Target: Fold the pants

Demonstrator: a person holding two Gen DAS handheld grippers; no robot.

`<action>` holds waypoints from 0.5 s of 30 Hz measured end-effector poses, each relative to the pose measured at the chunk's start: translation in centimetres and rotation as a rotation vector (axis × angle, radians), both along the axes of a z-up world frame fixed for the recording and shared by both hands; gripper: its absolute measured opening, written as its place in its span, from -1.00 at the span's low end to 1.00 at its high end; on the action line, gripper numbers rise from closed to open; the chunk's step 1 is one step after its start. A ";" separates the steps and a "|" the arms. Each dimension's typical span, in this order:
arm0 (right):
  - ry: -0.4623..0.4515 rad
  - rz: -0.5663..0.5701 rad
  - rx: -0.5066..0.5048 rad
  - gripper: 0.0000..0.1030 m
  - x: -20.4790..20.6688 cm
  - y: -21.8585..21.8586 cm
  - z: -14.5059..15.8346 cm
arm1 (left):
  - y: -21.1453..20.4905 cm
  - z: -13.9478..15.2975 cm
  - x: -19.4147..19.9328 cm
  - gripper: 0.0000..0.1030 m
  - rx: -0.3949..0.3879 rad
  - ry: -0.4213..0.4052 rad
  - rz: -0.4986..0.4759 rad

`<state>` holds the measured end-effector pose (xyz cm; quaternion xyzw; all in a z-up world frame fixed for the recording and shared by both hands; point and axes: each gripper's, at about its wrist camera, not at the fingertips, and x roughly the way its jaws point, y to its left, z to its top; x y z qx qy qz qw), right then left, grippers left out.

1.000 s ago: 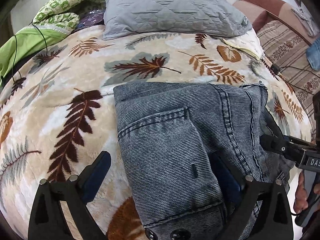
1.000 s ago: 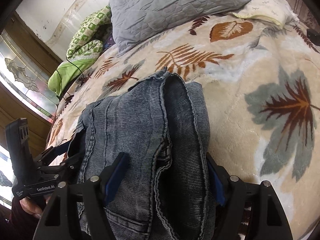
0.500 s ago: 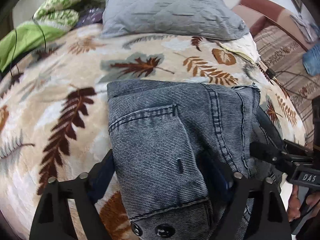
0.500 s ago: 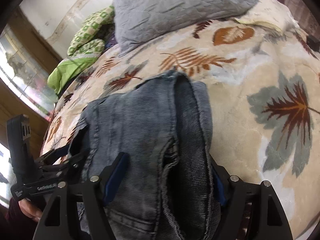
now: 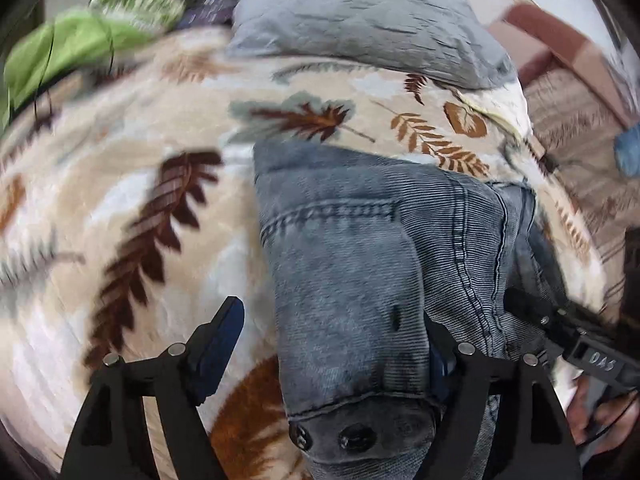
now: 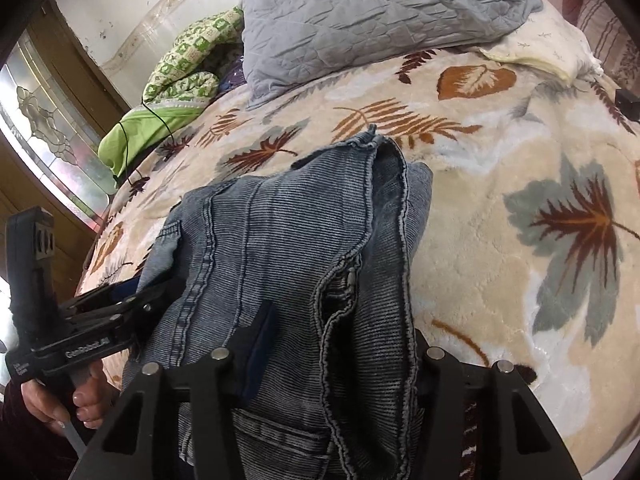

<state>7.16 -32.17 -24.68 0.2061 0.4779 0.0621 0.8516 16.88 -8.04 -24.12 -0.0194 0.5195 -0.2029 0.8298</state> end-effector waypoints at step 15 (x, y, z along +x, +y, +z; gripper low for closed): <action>-0.016 -0.007 0.024 0.13 -0.3 -0.3 -0.5 | -1.8 0.0 0.4 0.55 -0.073 0.033 -0.049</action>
